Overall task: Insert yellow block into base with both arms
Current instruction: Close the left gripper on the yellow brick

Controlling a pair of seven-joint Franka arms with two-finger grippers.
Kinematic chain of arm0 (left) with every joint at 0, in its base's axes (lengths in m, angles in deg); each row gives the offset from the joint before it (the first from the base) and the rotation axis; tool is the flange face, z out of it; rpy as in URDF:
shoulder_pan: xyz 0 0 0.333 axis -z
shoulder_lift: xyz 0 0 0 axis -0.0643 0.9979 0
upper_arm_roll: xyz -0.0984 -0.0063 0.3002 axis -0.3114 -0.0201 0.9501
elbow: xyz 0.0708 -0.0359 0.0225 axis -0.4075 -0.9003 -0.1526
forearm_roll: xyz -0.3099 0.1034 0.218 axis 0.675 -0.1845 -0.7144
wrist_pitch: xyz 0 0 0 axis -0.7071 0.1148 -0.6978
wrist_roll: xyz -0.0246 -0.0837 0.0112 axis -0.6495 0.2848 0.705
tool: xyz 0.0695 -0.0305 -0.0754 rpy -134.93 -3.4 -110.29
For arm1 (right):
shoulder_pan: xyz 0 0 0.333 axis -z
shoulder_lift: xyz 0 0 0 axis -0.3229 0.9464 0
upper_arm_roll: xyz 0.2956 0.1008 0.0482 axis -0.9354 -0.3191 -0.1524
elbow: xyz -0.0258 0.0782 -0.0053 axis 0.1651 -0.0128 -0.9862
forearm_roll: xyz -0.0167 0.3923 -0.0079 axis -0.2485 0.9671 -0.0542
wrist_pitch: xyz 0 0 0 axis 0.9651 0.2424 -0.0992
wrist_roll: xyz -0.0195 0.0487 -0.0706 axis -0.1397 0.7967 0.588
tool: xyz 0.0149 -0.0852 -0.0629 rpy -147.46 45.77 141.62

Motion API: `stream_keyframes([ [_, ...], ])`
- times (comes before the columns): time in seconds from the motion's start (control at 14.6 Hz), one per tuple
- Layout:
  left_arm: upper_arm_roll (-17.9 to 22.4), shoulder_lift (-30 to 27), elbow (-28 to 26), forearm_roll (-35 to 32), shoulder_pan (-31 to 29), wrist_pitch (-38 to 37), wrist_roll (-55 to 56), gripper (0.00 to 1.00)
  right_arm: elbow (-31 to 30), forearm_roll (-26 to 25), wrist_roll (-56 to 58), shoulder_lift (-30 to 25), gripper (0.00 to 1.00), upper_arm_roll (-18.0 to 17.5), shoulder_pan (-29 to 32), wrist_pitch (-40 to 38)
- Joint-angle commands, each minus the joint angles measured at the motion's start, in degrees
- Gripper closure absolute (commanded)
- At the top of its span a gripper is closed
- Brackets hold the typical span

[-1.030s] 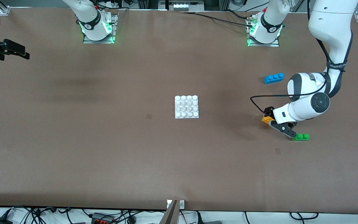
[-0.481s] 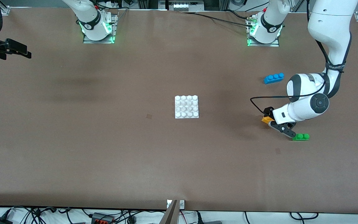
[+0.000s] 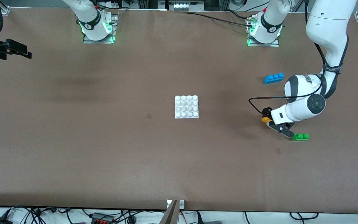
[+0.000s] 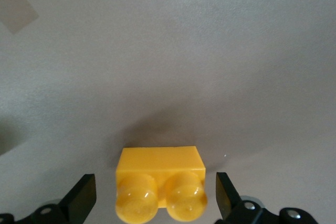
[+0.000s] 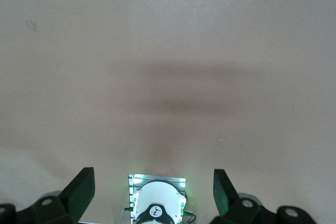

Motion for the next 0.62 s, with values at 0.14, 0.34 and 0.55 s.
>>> stream_keyframes([
  [0.14, -0.2, -0.2, -0.5, 1.6, 0.1, 1.0, 0.0, 0.00, 0.8, 0.5, 0.4, 0.3, 0.00, 0.1, -0.3, -1.1],
  [0.34, -0.2, 0.1, -0.6, 1.6, 0.1, 1.5, 0.0, 0.03, 0.8, 0.4, 0.5, 0.2, 0.00, 0.1, -0.4, -1.4],
  [0.55, -0.2, 0.2, -0.5, 1.6, 0.1, 1.6, -0.1, 0.14, 0.8, 0.4, 0.5, 0.3, 0.00, 0.1, -0.4, -1.8],
])
